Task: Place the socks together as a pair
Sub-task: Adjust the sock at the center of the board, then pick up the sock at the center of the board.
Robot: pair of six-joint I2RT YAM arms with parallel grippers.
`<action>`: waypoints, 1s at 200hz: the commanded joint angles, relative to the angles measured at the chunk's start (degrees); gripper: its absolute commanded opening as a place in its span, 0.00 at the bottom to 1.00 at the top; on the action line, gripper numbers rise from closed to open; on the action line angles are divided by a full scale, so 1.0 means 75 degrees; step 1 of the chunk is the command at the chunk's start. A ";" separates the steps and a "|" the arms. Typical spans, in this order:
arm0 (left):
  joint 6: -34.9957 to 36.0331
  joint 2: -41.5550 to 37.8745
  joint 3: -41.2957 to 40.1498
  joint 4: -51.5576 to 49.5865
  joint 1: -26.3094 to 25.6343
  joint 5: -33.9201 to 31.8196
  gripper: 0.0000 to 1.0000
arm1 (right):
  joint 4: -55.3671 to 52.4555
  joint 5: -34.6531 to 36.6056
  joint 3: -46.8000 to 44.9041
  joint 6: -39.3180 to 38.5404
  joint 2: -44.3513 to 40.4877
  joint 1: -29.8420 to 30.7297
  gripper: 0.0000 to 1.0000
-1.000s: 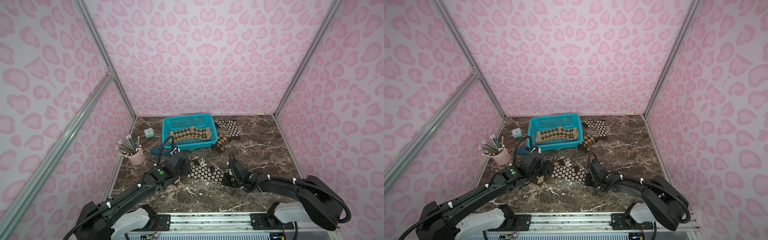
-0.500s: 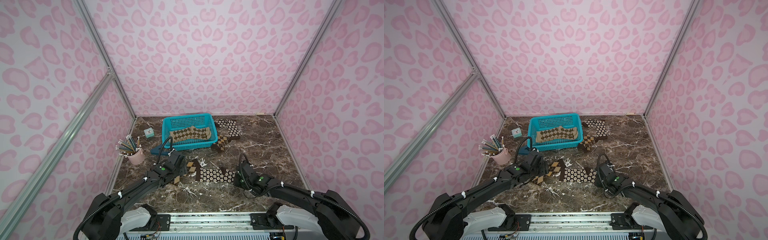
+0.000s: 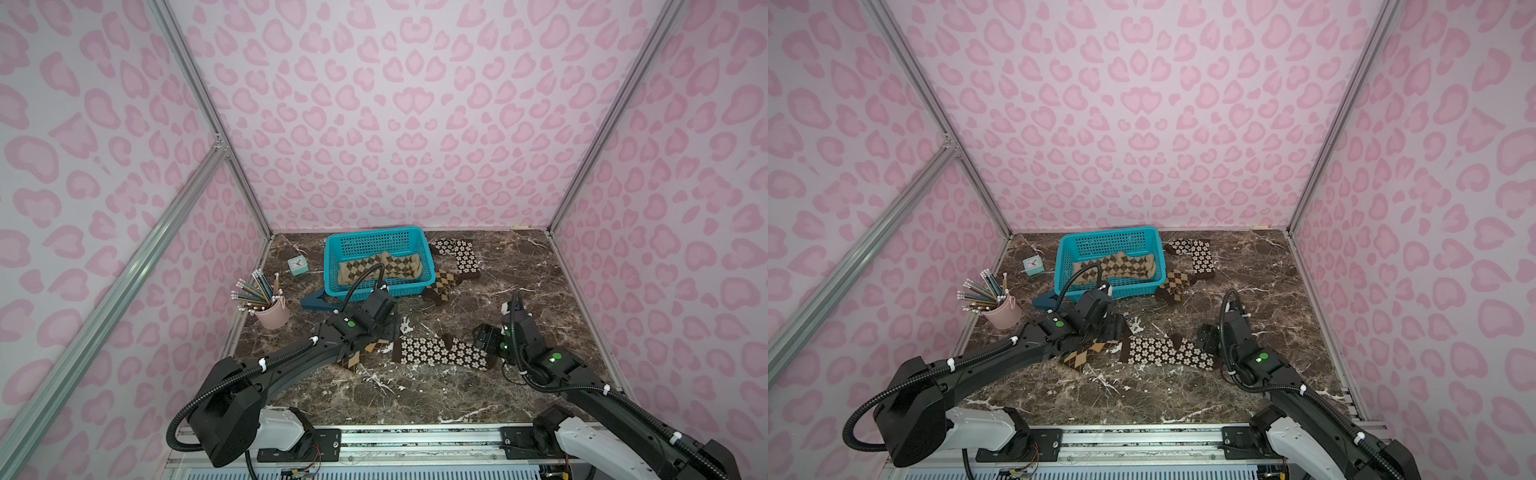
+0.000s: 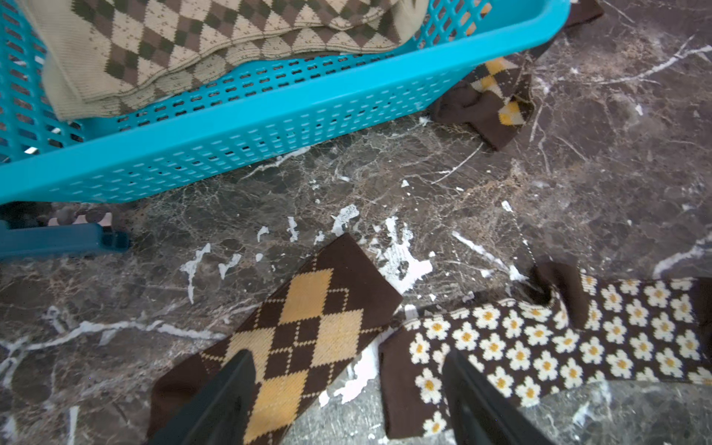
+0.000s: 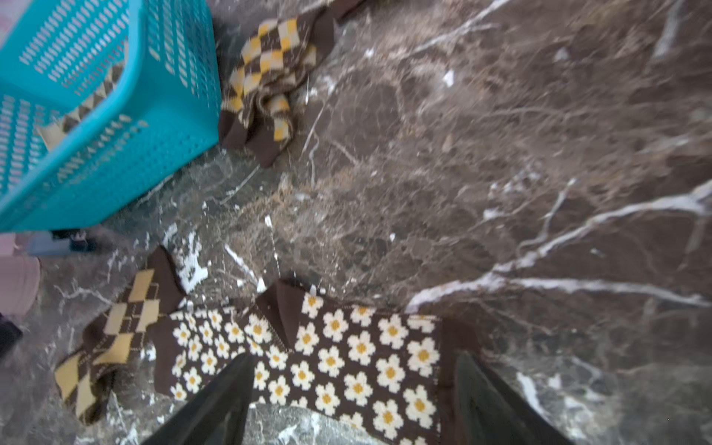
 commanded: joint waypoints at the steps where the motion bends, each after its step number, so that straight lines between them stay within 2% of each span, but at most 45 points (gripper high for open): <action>1: 0.0029 -0.0126 0.0015 0.0442 -0.0214 -0.0026 0.80 | 0.0346 -0.0977 0.0403 -0.0928 0.0273 -0.0976 0.87; 18: -0.0047 -0.0298 -0.0017 0.0451 -0.0407 -0.0084 0.81 | 0.0573 -0.1576 0.0873 -0.1312 0.1155 -0.1721 0.87; 47: -0.0164 -0.0962 -0.0180 0.0407 -0.0680 -0.0251 0.82 | 0.1106 -0.1983 0.1876 -0.1574 0.2851 -0.2309 0.86; 88: -0.0313 -0.2496 -0.0479 0.0267 -0.0847 -0.0301 0.86 | 0.1282 -0.2645 0.4026 -0.1399 0.5811 -0.2813 0.79; 115: -0.0285 -0.3209 -0.0519 -0.0015 -0.0885 -0.0284 0.87 | 0.1406 -0.2622 0.5251 -0.1006 0.7335 -0.2832 0.77; 140: -0.0282 -0.3530 -0.0473 -0.0355 -0.0890 -0.0342 0.89 | 0.1228 -0.2616 0.6269 -0.0716 0.8441 -0.2822 0.74; 169: -0.0264 -0.3546 -0.0276 -0.0780 -0.0897 -0.0483 0.89 | 0.0937 -0.2185 0.7135 -0.0527 0.9242 -0.2814 0.70; 200: -0.0224 -0.3590 -0.0185 -0.0884 -0.0891 -0.0631 0.89 | 0.0676 -0.1934 0.7722 -0.0390 0.9868 -0.2841 0.60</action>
